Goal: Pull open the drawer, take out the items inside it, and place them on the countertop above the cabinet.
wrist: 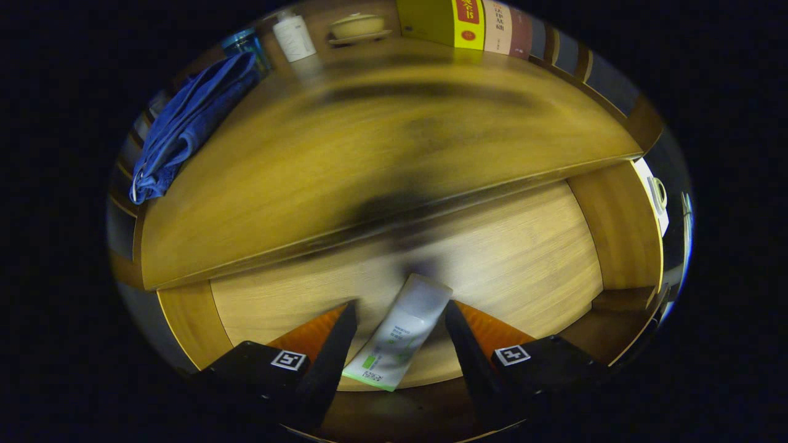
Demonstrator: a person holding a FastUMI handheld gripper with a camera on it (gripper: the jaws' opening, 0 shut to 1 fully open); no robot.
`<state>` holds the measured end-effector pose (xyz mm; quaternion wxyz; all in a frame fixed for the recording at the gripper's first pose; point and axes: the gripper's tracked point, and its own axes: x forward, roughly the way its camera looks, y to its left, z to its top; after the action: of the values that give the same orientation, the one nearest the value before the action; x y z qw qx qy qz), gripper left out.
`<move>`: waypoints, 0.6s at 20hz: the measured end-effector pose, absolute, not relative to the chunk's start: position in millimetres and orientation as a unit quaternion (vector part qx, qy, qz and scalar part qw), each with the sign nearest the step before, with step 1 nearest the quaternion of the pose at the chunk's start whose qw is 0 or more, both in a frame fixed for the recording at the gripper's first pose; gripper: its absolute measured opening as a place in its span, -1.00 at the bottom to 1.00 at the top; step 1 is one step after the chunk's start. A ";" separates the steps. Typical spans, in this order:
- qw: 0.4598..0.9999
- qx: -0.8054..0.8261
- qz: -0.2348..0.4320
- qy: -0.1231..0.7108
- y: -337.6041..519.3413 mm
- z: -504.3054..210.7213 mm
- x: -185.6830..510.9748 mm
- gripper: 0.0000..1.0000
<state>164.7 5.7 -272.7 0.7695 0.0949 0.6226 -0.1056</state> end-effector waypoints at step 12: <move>0.803 0.103 -0.068 0.583 43.5 -208.1 212.2 -0.05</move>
<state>212.2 43.5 -208.1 0.8029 0.1027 0.5832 -0.0682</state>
